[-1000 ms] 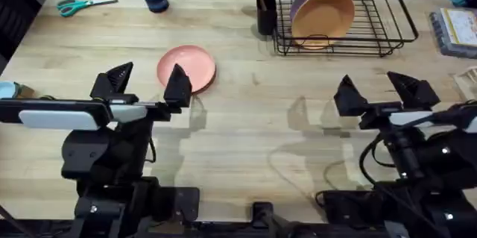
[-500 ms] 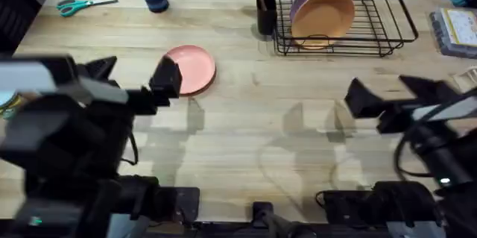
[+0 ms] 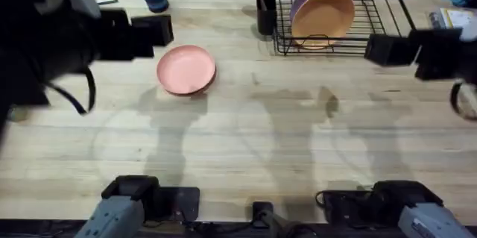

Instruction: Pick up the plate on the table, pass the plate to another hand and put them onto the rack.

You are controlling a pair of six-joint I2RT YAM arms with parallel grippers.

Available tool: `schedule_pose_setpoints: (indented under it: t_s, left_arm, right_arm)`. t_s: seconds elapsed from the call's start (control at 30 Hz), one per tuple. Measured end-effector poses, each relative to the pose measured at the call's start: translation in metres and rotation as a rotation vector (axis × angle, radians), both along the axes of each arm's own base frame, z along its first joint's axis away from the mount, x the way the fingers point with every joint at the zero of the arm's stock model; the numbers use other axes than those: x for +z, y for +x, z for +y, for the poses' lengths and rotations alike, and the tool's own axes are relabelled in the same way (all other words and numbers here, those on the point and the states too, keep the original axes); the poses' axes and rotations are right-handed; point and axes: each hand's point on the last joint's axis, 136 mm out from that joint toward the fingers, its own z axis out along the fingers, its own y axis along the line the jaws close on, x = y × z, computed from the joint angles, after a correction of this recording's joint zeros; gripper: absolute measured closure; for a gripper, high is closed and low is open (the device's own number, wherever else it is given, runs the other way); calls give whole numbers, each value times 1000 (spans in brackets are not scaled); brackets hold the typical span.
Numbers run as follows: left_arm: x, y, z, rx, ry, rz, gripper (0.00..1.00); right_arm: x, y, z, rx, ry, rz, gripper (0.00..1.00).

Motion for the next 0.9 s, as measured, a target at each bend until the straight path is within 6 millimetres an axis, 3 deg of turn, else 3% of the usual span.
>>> schedule_pose_setpoints:
  t_s: [0.33, 0.9]
  left_arm:
    - [16, 24, -1, -5, -4, 140, 8]
    - [9, 25, -1, -3, -6, 167, 7]
  right_arm:
    - [8, 22, 0, 0, 1, 151, 5]
    - [4, 24, 0, 0, 1, 167, 3]
